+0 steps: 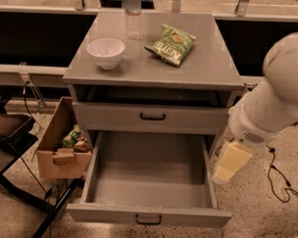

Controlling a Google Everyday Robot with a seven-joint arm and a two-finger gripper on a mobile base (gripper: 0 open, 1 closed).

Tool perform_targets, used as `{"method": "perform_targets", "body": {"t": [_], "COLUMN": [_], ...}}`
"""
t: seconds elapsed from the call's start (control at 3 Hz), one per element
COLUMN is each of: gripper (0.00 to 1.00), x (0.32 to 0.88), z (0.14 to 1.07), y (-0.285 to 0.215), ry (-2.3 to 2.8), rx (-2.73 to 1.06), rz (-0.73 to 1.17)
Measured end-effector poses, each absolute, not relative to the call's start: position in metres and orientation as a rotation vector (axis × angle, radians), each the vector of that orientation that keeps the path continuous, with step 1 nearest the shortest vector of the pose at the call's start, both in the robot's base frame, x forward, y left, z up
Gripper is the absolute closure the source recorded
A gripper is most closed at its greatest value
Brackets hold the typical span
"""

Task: Close middle drawer

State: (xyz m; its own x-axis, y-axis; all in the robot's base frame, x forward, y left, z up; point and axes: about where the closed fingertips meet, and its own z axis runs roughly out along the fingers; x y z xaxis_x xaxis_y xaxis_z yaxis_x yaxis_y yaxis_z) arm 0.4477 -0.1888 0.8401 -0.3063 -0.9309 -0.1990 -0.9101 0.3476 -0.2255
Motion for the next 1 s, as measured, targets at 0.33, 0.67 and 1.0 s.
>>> {"method": "perform_targets", "body": {"t": [0.33,0.67,1.0], "gripper": [0.00,0.00,0.00], "x": [0.460,0.470,0.469], "z": [0.783,0.742,0.734], "y": [-0.176,-0.164,-0.162], "ry": [2.325,2.352,2.364], "rx": [-1.588,-1.532,-1.526], "rz": [-0.096,0.012,0.041]}}
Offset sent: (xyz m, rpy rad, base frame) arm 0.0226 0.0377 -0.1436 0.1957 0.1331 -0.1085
